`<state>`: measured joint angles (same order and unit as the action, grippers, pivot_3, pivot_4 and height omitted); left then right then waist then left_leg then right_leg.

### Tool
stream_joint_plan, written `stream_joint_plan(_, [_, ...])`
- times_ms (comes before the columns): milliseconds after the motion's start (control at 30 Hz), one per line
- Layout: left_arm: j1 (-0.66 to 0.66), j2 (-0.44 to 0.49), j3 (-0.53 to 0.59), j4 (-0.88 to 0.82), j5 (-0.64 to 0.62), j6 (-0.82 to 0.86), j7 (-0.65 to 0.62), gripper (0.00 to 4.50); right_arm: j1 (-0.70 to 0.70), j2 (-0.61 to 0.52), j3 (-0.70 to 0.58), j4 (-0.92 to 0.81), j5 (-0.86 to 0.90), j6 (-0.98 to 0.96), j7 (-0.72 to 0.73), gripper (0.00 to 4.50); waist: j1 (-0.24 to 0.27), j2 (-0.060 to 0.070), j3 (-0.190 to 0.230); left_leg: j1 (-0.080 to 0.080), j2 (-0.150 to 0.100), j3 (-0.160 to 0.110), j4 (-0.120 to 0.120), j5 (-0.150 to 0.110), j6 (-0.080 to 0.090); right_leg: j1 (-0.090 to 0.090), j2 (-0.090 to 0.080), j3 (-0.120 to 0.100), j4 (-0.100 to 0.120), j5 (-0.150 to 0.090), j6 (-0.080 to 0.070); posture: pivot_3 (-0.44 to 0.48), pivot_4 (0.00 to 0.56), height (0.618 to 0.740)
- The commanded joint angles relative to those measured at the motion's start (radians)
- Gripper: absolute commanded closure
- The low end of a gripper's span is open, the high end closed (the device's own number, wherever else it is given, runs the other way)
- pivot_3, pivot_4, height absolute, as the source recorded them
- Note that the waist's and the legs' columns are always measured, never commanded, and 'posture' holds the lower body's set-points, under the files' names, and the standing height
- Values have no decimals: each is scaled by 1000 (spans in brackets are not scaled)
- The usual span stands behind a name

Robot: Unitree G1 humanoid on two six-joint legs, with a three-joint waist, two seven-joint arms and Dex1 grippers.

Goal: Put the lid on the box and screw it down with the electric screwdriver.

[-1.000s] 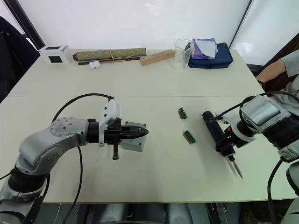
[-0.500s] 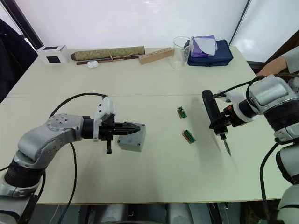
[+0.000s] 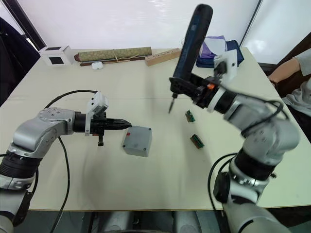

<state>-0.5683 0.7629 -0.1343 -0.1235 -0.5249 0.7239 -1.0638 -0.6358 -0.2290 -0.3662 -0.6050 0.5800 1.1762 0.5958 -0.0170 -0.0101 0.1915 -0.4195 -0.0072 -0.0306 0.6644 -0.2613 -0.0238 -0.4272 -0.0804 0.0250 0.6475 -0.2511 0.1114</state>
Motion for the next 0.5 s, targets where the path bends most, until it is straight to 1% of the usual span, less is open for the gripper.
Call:
stream_joint_plan(33, [-10, -15, 9, -28, 19, -22, 12, 4500, 50, 46, 126, -98, -38, -231, -42, 2409, -3, 0, 0, 0, 0, 0, 0, 0, 0, 0, 0, 0, 0, 0, 0, 0, 150, 740])
stream_joint_plan(200, [29, -38, -11, -70, 39, -11, 40, 4500, 134, 44, 266, -87, -102, -403, -65, 2409, -3, 0, 0, 1, 1, -1, 0, 0, -1, 0, 1, 0, 2, 0, 0, 0, 150, 740])
stream_joint_plan(367, [60, -43, -41, -80, 76, -28, 48, 4500, 178, 17, 375, -49, -153, -511, -56, 2409, -2, 0, 0, 1, 1, -1, 0, 1, -1, 0, 1, 0, 2, 0, 0, 0, 150, 740])
stream_joint_plan(500, [71, -48, -132, -25, 190, -109, 49, 4500, 246, -26, 478, 7, -232, -620, -29, 2409, 2, 0, -1, 3, 1, -1, 0, 1, -1, 2, 1, 0, 1, 0, 0, 0, 150, 740])
